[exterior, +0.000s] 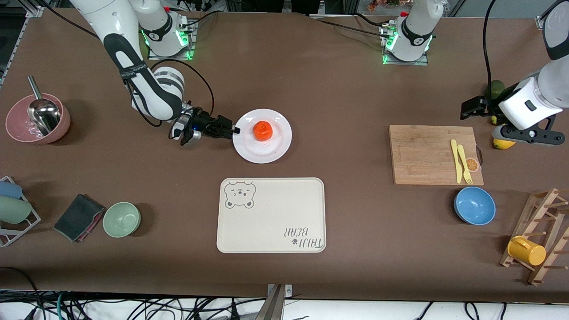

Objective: Place orange and plate with both arms
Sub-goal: 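Move the right gripper to the rim of the white plate, then grasp the plate rim with the right gripper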

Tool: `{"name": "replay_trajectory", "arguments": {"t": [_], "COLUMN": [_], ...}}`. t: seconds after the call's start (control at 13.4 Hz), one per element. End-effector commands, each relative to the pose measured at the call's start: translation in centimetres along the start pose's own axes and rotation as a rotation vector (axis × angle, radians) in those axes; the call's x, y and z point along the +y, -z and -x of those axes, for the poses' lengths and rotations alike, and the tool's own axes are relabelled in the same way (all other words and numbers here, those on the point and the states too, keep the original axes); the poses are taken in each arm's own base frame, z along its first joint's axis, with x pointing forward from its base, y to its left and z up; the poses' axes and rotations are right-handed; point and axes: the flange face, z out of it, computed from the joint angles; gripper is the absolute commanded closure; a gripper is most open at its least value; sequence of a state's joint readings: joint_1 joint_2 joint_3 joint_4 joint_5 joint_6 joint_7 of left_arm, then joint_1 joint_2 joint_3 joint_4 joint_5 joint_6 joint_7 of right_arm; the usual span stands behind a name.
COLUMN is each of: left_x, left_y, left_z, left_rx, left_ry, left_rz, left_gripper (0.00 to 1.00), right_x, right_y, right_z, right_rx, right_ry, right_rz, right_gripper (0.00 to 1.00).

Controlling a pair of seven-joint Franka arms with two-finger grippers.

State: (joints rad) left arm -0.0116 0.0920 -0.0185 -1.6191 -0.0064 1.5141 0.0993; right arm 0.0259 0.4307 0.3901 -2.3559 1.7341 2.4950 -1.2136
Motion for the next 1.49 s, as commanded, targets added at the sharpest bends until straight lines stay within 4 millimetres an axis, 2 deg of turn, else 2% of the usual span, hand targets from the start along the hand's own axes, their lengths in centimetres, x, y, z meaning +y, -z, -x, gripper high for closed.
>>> {"name": "replay_trajectory", "arguments": {"t": [0.0, 0.22, 0.3, 0.6, 0.75, 0.9, 1.12, 1.27, 1.42], "left_x": [-0.1, -0.2, -0.4, -0.4, 0.1, 0.1, 0.1, 0.1, 0.0], "left_y": [0.5, 0.3, 0.1, 0.1, 0.2, 0.2, 0.2, 0.2, 0.2], "left_z": [-0.2, -0.3, -0.4, -0.5, -0.5, -0.5, -0.5, -0.5, -0.5], "left_rx": [-0.007, -0.010, -0.015, -0.015, -0.013, -0.013, -0.013, -0.013, -0.012], "left_ry": [-0.019, -0.020, -0.017, -0.016, -0.020, -0.020, -0.023, -0.023, -0.022], "left_rz": [-0.028, -0.029, -0.027, -0.027, -0.029, -0.029, -0.027, -0.027, -0.029], "left_gripper": [0.00, 0.00, 0.00, 0.00, 0.00, 0.00, 0.00, 0.00, 0.00], "right_x": [0.5, 0.1, 0.0, 0.7, 0.9, 0.9, 0.8, 0.4, -0.6], "right_y": [-0.8, -1.4, -1.6, -2.4, -2.4, -2.4, -2.6, -2.6, -2.5], "right_z": [0.0, 0.4, 0.6, 0.9, 0.9, 0.9, 0.1, -1.4, -3.9], "right_rx": [0.024, 0.019, 0.023, 0.050, 0.050, 0.049, 0.062, 0.098, 0.151], "right_ry": [0.017, 0.025, 0.036, 0.065, 0.063, 0.064, 0.060, 0.037, -0.018], "right_rz": [-0.002, -0.006, -0.009, -0.019, -0.018, -0.018, -0.025, -0.041, -0.073], "right_gripper": [0.36, 0.48, 0.55, 0.70, 0.81, 1.00, 1.00, 1.00, 1.00]}}
